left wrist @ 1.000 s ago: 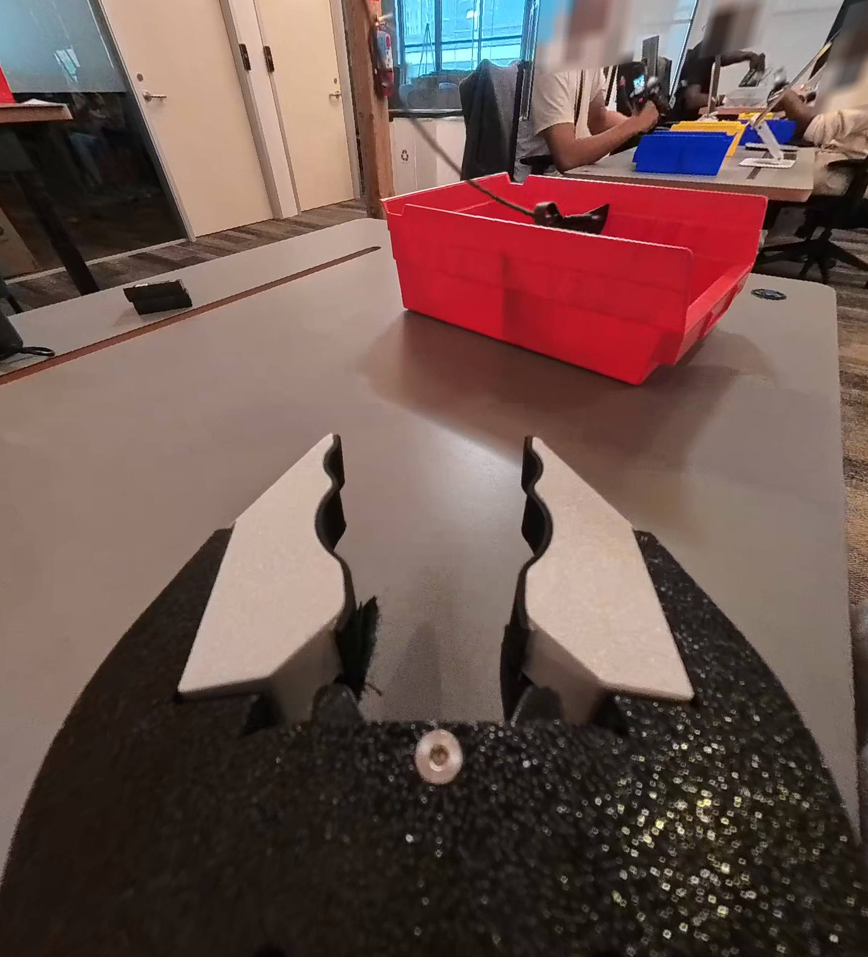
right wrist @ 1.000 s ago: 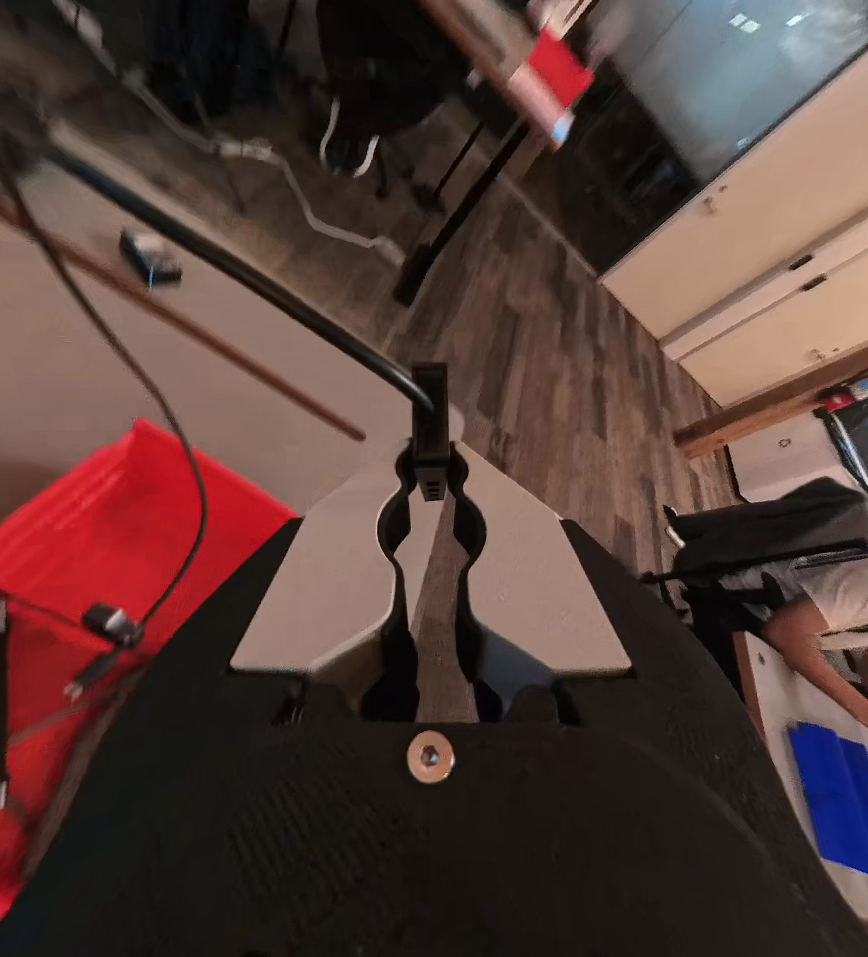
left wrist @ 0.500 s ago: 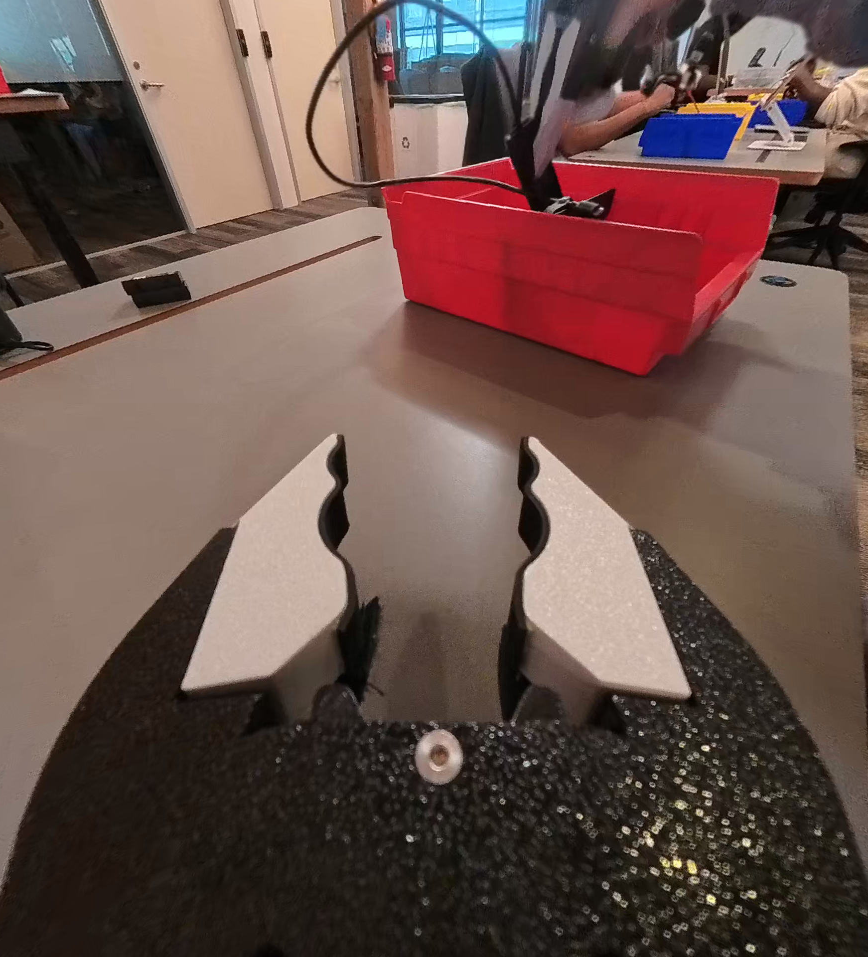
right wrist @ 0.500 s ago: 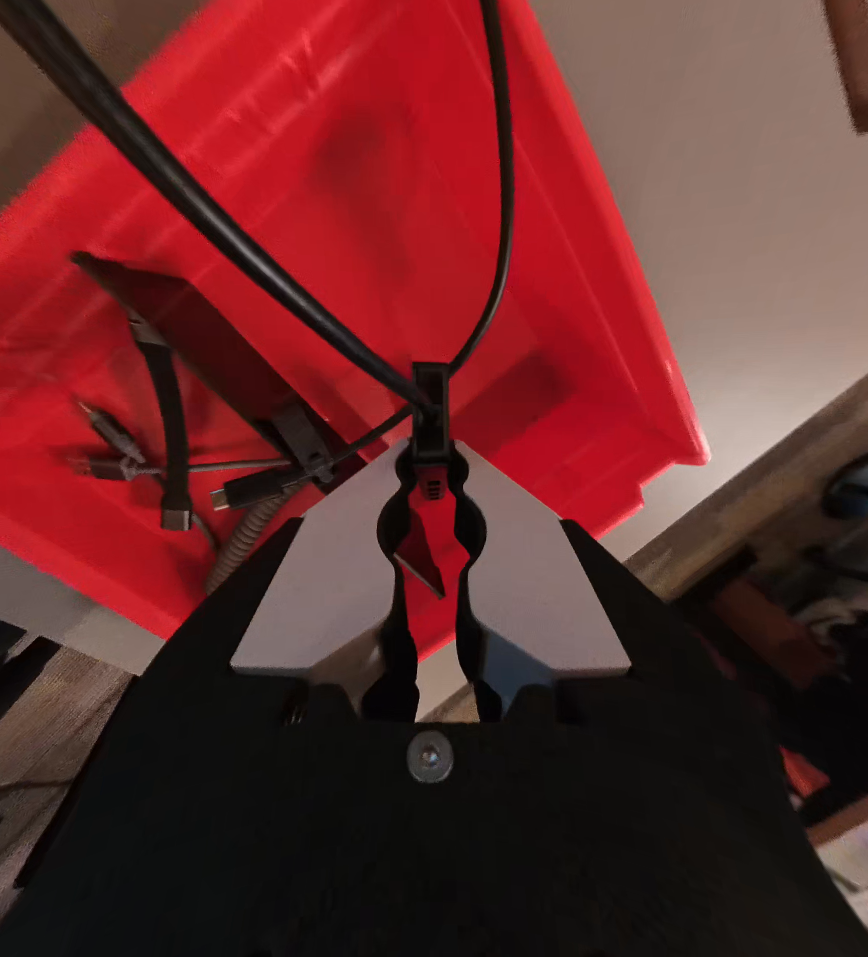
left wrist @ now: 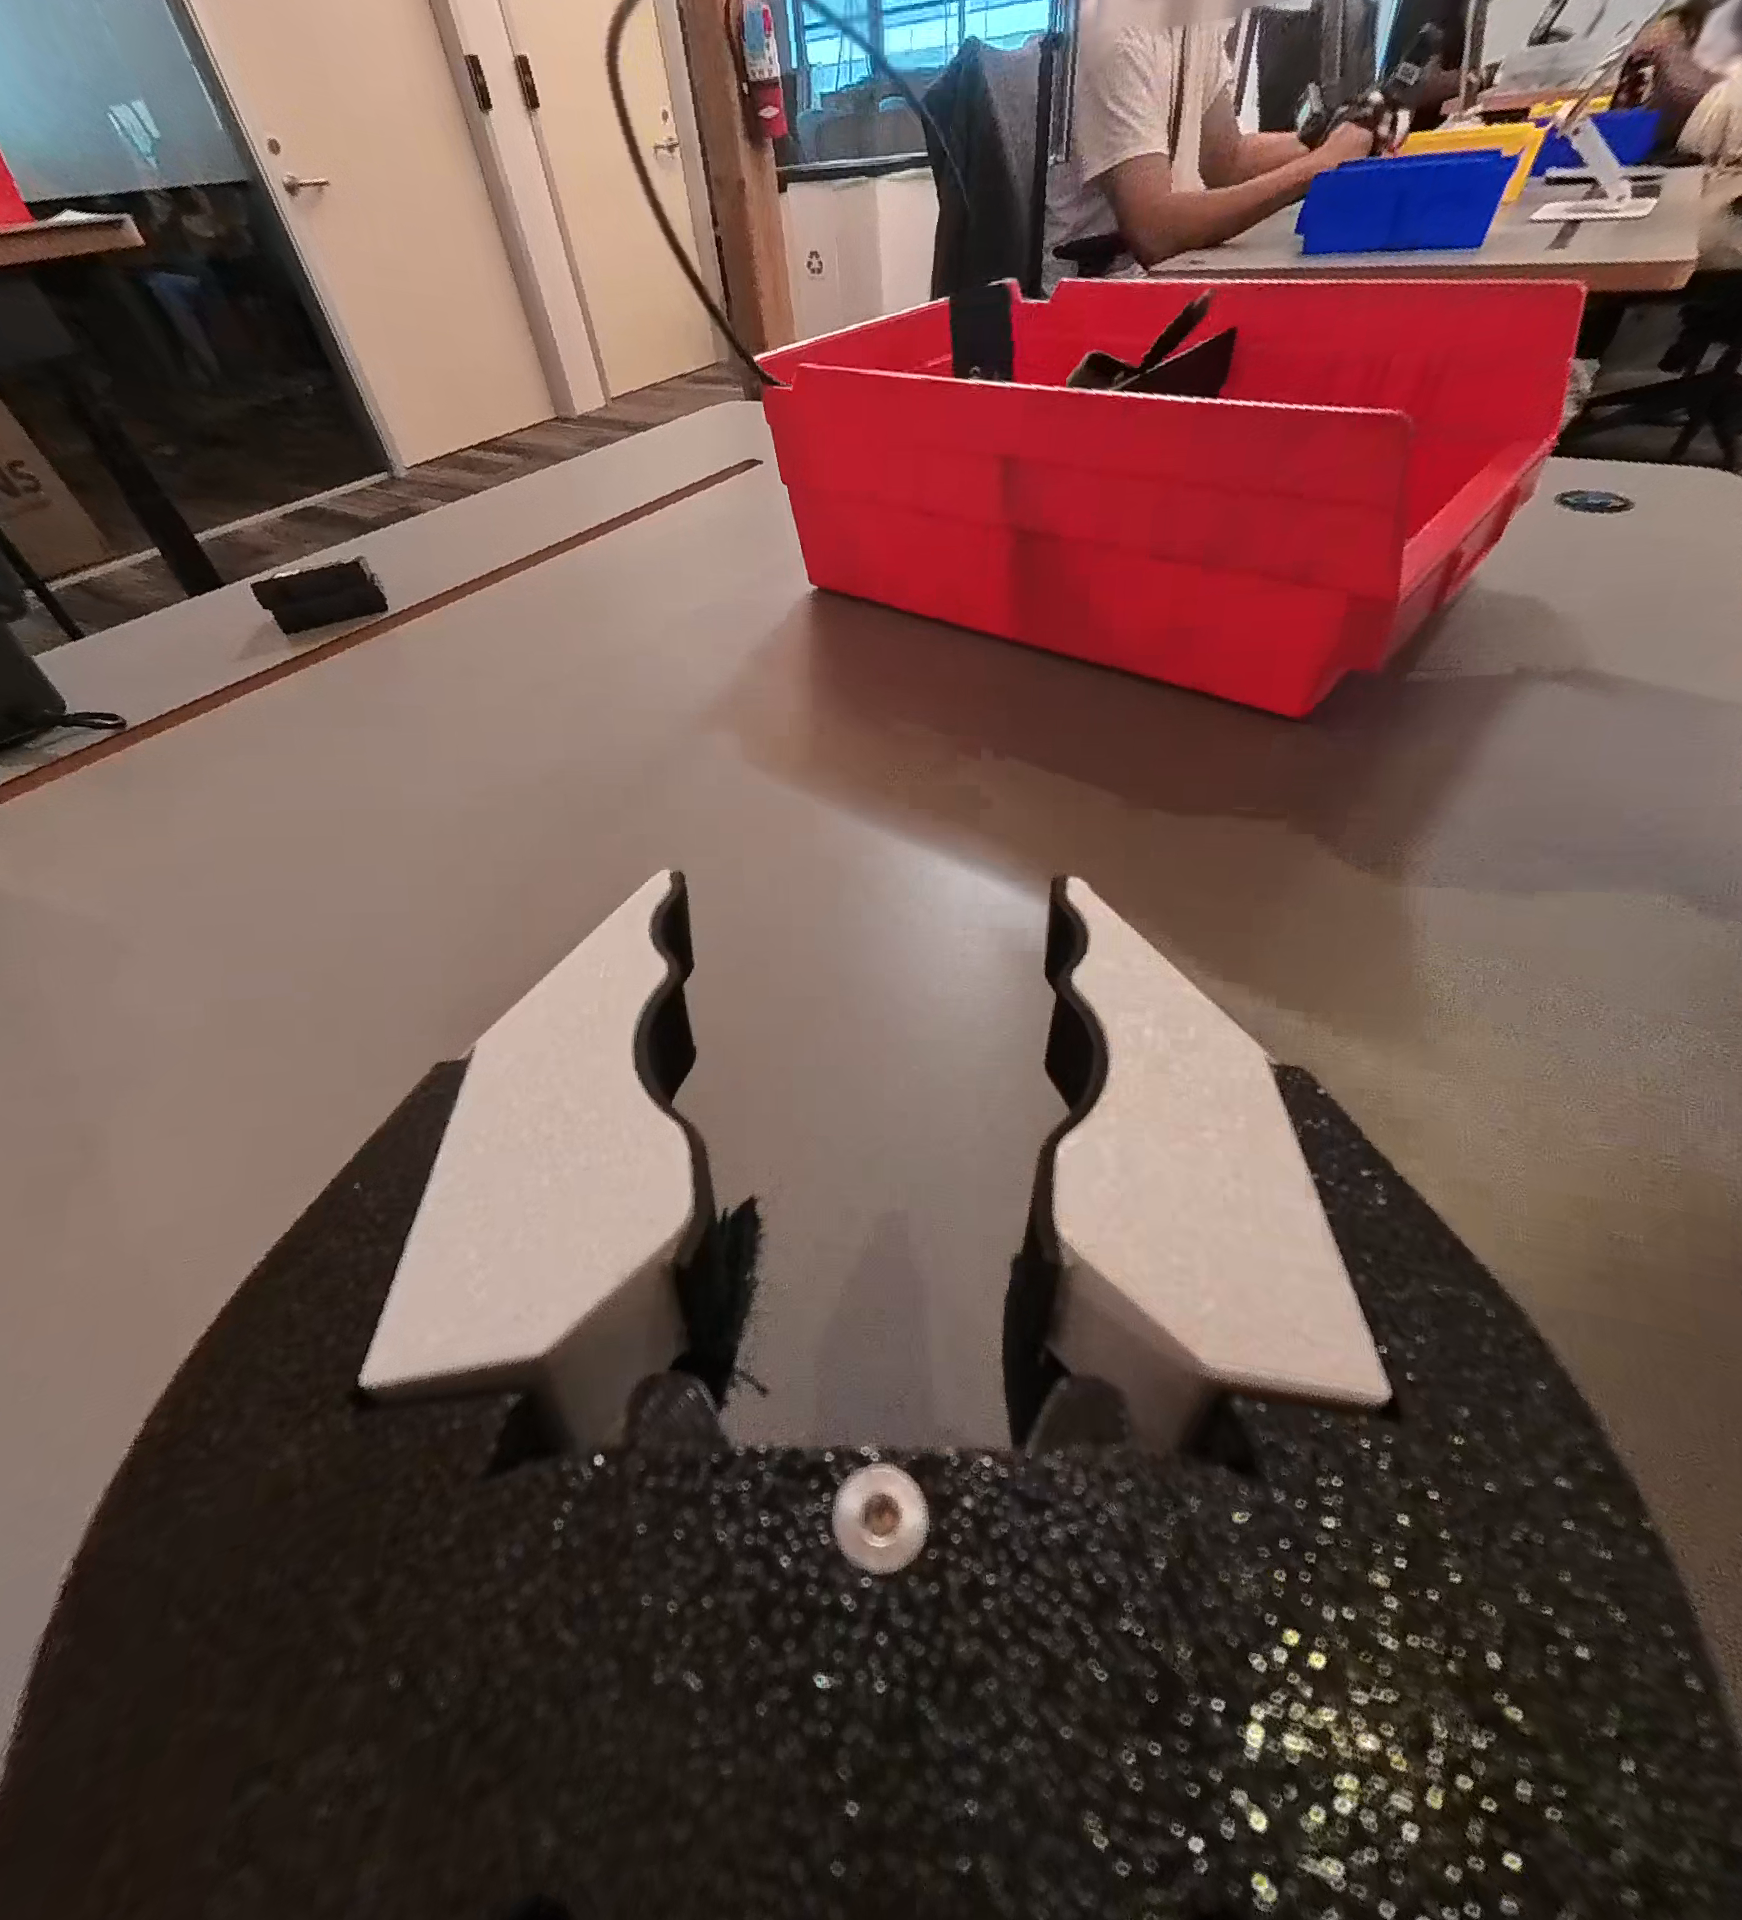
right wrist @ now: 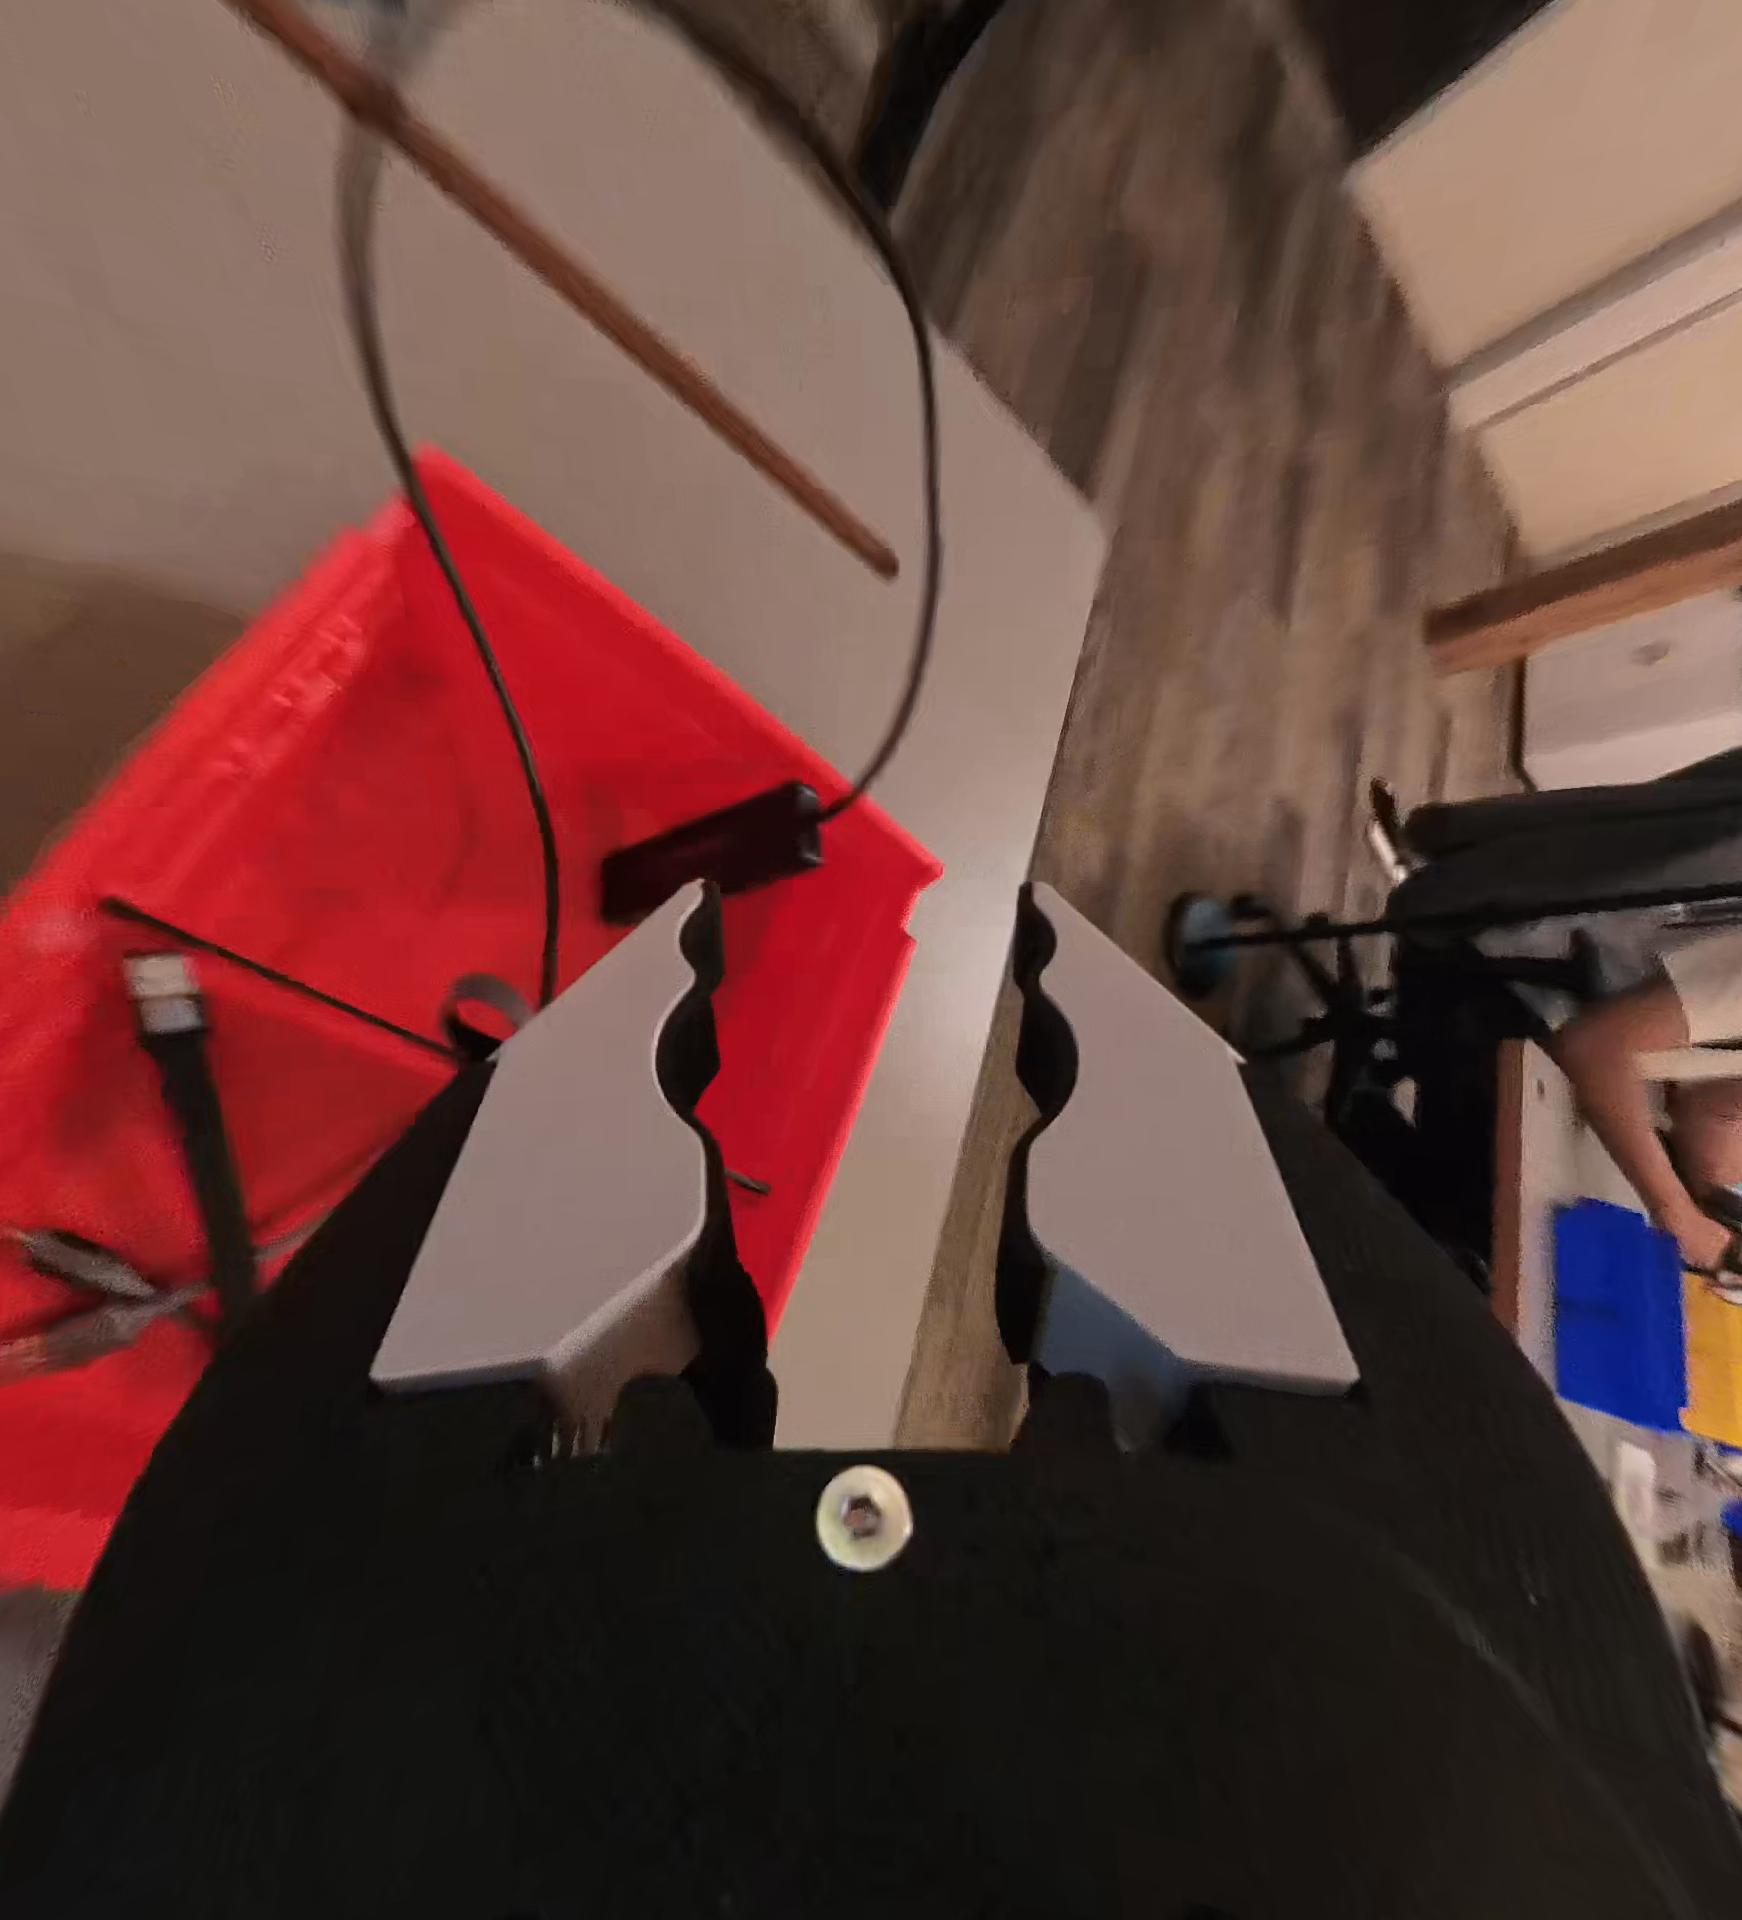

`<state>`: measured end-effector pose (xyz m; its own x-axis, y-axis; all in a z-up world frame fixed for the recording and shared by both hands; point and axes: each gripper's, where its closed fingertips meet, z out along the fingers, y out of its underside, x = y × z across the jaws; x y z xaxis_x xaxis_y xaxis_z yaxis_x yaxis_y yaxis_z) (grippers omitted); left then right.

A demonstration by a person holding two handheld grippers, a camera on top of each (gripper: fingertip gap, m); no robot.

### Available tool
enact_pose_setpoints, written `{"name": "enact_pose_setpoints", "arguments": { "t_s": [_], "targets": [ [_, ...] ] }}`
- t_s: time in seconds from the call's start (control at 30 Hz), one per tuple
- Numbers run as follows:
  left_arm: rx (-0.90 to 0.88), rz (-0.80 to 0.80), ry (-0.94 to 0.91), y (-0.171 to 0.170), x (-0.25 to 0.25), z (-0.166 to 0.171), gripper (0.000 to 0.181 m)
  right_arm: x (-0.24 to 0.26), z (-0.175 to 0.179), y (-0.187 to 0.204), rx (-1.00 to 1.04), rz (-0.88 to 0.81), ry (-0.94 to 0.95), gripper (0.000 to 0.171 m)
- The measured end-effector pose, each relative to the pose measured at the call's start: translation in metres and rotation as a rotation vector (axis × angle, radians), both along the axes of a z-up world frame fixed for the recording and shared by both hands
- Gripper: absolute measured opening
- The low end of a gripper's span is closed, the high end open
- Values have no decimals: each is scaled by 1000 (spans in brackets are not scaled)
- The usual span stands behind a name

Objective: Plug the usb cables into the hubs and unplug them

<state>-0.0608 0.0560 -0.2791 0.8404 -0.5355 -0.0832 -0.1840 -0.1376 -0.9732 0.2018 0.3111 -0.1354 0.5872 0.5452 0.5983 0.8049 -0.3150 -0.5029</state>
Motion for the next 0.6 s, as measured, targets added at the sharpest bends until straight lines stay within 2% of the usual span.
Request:
{"name": "enact_pose_setpoints", "arguments": {
  "t_s": [0.03, 0.1, 0.17, 0.23, 0.27, 0.33, 0.47, 0.53, 0.6],
  "targets": [
    [2, 2, 2, 0, 0, 0, 67, -12, 11, -15, 41, 23, 49, 57],
    [8, 6, -1, 0, 0, 1, 68, -58, 25, -55, 80, 158, 225, 58],
    [26, 10, -12, 0, 0, 5, 70, -129, 33, -108, 52, 402, 475, 58],
    [57, 12, -24, -1, 0, 11, 70, -194, 31, -158, 14, 629, 665, 58],
    [72, 11, -26, -3, 1, 14, 70, -218, 26, -170, 22, 687, 717, 58],
    [96, -25, -50, -14, 8, 27, 70, -259, 12, -178, 100, 770, 805, 58],
    [128, -92, -53, -55, 16, 72, 69, -306, -35, -158, 265, 809, 905, 57],
    [173, -49, 5, -73, -5, 105, 68, -311, -61, -148, 293, 781, 949, 57],
    [216, 58, 83, -83, -47, 136, 67, -311, -81, -142, 317, 760, 993, 57]
  ]
}}
